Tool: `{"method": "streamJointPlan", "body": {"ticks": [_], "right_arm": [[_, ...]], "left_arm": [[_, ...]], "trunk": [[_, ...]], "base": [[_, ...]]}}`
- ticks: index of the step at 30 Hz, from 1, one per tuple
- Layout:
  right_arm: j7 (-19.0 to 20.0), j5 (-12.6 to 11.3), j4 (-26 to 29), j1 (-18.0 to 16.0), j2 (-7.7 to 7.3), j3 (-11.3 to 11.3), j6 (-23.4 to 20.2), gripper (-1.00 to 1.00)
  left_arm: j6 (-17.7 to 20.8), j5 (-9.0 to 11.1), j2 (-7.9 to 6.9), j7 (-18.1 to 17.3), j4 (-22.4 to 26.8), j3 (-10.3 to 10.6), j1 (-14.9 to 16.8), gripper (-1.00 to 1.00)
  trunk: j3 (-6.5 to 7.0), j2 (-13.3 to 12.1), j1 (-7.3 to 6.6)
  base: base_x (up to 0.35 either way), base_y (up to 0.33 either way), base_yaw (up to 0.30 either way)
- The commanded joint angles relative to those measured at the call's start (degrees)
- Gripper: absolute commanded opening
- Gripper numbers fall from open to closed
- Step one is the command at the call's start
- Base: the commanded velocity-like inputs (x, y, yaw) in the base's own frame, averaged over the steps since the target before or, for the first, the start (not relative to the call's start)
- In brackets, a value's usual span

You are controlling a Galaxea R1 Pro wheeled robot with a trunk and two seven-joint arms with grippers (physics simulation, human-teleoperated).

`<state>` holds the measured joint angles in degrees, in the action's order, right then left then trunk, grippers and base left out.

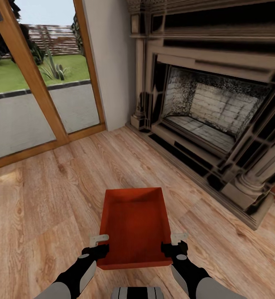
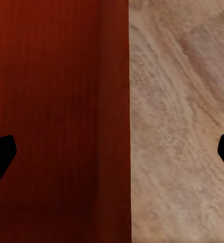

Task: Move the two storage containers from the living room to the garage. In the garage, place one container on the floor and stack the other container on top of it (either order is fine).

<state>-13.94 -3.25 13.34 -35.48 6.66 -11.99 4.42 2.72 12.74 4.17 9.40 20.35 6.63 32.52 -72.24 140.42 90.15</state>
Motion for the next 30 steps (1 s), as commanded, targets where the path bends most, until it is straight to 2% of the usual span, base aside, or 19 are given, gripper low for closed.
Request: {"method": "streamJointPlan", "body": {"ticks": [1, 16, 17, 30], "right_arm": [[-0.3, -0.4, -0.1, 0.0, 0.0, -0.4, 0.2, 1.0], [-0.2, -0.1, -0.1, 0.0, 0.11, -0.4, 0.2, 1.0], [-0.2, -0.2, -0.1, 0.0, 0.11, -0.4, 0.2, -1.0], [-0.3, 0.0, -0.1, 0.0, 0.3, -0.5, 0.3, -1.0]], "left_arm": [[0.3, 0.5, -0.04, 0.4, 0.1, 0.5, 0.0, 1.0], [0.4, 0.5, -0.05, 0.4, 0.0, 0.5, 0.0, 1.0], [0.4, 0.5, -0.05, 0.3, 0.0, 0.6, 0.0, -1.0], [0.4, 0.6, 0.12, 0.5, 0.1, 0.3, 0.0, -1.0]], "trunk": [[-0.04, 0.0, -0.01], [-0.04, 0.0, -0.01], [-0.04, 0.0, -0.01], [-0.04, 0.0, -0.01]], "base": [[0.0, 0.0, 0.0], [0.0, 0.0, 0.0], [0.0, 0.0, 0.0], [0.0, 0.0, 0.0]]}}
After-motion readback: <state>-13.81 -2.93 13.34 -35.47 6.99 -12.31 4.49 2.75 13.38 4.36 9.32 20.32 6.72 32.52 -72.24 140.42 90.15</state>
